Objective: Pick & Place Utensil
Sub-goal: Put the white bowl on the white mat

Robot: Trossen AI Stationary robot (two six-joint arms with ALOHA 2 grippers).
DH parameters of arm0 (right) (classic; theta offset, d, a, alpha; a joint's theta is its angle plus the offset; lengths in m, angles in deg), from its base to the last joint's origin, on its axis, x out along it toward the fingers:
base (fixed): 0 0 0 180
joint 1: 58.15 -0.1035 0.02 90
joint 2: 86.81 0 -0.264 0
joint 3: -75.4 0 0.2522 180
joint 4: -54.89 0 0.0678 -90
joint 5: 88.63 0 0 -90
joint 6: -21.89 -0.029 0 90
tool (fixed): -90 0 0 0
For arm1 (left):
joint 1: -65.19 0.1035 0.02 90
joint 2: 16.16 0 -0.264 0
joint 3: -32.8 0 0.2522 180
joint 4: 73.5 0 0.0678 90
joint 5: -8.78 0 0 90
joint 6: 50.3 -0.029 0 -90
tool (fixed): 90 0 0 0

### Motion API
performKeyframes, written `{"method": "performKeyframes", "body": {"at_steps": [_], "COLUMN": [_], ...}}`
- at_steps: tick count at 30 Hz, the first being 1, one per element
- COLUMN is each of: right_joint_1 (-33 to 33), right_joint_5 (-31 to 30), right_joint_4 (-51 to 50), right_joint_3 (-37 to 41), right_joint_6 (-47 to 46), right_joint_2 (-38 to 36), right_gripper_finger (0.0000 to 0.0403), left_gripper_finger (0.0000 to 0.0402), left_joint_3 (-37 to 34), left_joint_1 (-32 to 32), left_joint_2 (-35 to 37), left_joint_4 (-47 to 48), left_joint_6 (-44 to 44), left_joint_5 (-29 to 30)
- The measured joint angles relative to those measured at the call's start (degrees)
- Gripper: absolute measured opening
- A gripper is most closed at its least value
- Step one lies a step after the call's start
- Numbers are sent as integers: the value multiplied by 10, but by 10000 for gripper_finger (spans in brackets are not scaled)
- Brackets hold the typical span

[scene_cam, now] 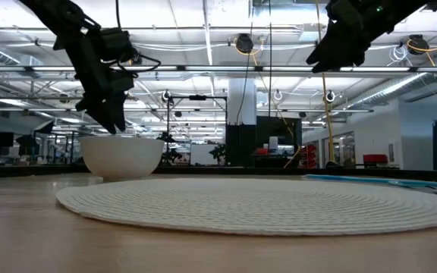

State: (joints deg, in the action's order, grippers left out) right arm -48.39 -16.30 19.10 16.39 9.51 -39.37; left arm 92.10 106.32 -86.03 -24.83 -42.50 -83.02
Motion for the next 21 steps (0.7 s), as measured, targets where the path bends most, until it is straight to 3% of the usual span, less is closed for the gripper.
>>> {"method": "performKeyframes", "body": {"at_steps": [5, 21], "right_joint_1": [0, 0], "right_joint_5": [0, 30], "right_joint_4": [-2, -5], "right_joint_3": [0, 0], "right_joint_6": [0, 0], "right_joint_2": [3, 19], "right_gripper_finger": [258, 257], "left_gripper_finger": [212, 212], "left_joint_3": [0, 0], "left_joint_1": [0, -19], "left_joint_2": [-31, -79], "left_joint_4": [-2, -4], "left_joint_6": [-9, -6], "left_joint_5": [-33, -34]}}
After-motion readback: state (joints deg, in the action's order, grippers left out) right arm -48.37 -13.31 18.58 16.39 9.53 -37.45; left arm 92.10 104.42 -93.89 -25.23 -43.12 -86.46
